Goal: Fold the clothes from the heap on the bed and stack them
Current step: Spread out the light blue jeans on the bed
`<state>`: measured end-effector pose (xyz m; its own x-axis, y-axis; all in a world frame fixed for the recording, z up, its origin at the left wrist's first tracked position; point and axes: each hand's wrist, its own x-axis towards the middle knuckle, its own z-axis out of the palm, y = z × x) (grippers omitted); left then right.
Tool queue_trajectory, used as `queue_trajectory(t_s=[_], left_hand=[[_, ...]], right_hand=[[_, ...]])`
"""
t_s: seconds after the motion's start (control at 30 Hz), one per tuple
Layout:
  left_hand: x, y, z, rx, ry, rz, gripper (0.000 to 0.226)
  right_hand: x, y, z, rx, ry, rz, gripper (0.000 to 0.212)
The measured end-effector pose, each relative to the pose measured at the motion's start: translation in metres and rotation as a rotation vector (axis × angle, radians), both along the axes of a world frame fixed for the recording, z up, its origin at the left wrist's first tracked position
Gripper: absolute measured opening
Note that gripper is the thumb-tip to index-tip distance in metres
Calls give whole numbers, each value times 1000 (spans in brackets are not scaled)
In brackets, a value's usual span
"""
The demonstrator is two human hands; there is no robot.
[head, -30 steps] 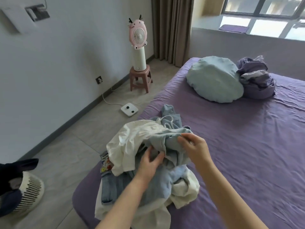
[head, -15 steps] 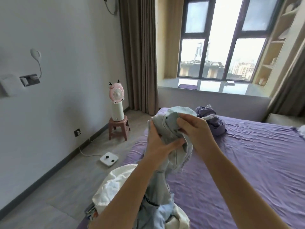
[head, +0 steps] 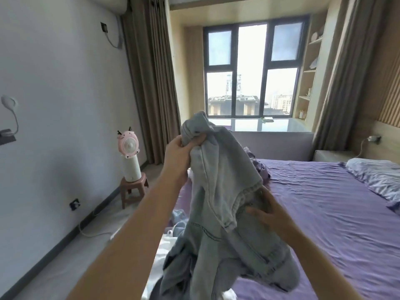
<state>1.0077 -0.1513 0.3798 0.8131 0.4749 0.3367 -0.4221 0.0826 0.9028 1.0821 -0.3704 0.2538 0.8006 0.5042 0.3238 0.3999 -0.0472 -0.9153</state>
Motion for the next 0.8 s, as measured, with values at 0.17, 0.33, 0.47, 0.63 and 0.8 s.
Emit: queue_trajectory(t_s=[0.17,0.33,0.47,0.63,0.8], left_hand=[[1,5,49,97,-13,-43,10],[19,21,-15,1,204,24,16],[31,-7,-89,-36,323,-117,35],[37,-67,-149,258,552,-226,60],[4,-126,-165,708,443,-313,99]], right_hand=[[7,-34,-12,-80,97,-222,31],[2,-71,13,-193,42,-248,18],[-9,-80,11,-185,209,-300,32],[-16,-94,-2,74,568,-514,43],[-21,-111,-2,343,664,-642,45]])
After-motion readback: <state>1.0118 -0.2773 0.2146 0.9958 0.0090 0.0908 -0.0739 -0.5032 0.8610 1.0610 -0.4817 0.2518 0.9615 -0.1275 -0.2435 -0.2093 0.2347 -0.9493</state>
